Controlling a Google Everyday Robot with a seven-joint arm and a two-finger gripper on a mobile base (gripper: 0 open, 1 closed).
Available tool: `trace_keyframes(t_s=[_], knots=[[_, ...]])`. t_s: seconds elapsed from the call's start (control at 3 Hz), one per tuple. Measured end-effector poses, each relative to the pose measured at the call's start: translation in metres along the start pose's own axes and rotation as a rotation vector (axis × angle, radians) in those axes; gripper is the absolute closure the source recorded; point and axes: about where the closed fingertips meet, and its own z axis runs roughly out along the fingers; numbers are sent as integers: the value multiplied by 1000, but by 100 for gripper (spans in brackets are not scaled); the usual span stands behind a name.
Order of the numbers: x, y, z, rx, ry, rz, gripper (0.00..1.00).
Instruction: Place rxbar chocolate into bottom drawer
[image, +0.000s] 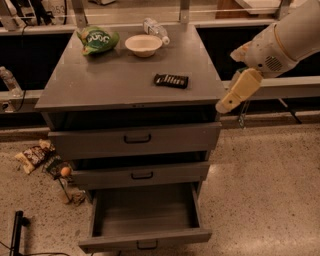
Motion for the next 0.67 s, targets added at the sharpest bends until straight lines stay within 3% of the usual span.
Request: trace_keyframes(t_s=[0.33, 0.67], knots=[[-19, -39, 30, 47, -139, 43, 0], [-19, -43, 32, 56, -146, 47, 0]])
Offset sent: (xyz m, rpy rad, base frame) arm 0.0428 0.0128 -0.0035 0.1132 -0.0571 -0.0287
